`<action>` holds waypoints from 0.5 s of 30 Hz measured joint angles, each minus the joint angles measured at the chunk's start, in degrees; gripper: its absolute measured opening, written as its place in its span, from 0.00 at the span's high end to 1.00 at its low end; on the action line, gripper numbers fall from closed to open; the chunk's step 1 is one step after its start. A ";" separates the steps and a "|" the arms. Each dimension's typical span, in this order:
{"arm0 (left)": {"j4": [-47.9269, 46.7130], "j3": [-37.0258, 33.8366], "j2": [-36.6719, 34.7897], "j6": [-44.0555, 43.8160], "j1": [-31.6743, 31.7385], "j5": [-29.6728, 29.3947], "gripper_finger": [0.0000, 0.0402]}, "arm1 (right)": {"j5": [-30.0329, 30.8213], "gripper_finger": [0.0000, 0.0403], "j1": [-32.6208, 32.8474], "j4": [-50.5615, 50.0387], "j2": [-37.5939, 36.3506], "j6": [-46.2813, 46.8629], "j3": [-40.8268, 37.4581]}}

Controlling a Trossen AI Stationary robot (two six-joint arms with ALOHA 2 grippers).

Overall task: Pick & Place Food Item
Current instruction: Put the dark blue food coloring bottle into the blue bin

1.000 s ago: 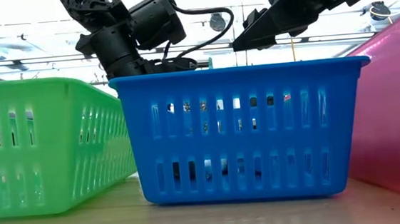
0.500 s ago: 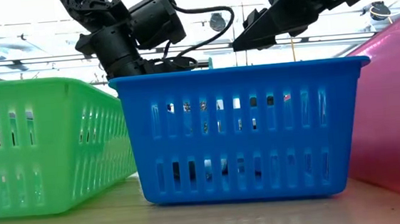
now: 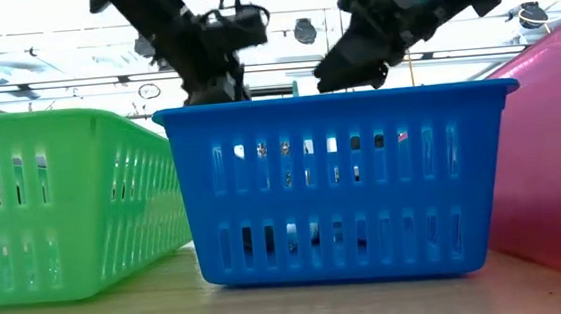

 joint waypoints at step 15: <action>7.51 3.38 -0.23 19.35 -2.72 -12.23 0.85 | -0.22 0.51 -3.96 22.36 6.13 10.42 -1.95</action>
